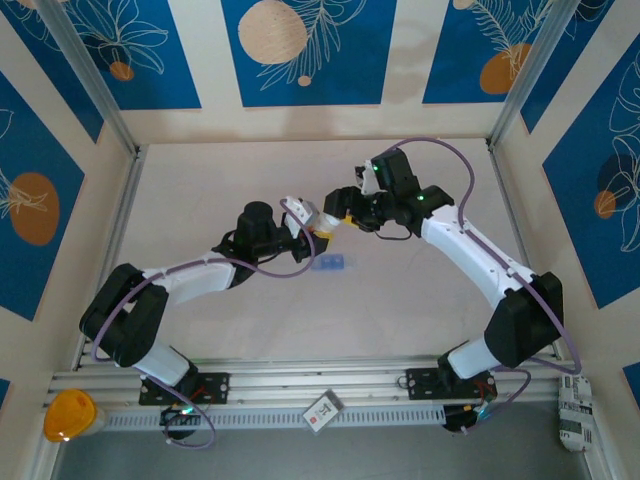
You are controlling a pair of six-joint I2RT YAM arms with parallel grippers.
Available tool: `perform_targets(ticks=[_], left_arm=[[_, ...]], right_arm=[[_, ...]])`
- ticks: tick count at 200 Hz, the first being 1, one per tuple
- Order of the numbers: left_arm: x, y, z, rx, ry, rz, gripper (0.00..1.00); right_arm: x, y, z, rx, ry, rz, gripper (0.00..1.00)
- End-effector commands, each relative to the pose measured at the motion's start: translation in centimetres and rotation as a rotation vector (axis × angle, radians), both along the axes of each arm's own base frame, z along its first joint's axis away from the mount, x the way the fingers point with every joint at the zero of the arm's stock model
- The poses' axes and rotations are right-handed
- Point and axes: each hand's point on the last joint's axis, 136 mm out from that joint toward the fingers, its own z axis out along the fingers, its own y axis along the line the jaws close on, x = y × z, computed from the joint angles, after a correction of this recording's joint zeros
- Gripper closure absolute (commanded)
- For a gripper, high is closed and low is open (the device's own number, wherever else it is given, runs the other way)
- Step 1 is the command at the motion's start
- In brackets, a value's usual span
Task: Sort the pills into containers
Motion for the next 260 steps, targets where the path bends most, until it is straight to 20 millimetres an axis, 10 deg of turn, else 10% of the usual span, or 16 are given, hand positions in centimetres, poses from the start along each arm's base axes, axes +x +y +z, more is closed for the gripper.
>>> perform_targets(ticks=[1,59,124,180,260], left_arm=[[0.4,-0.5,2.8,-0.06,-0.055,-0.015,1.0],[0.5,-0.6,3.1,-0.076,-0.053,-0.017,1.0],[-1.1,-1.0,5.8,-0.209,0.044,-0.16,1.0],[0.2,0.2,4.6,-0.135,0.002,-0.059,1.0],[1.6,1.5,2.9,-0.014,-0.077,0.042,1.0]], right_arm=[[-0.1,0.2,-0.6,0.01,0.02,0.006,0.39],[0.1,0.2,-0.9,0.048,0.008,0.06,0.58],[0.1,-0.3,3.2,0.175,-0.384,0.431,0.58],[0.8,-2.0,6.3,0.2,-0.355,0.299,0.22],[2.3,-1.5,2.4,0.135,-0.09,0.018,0.17]])
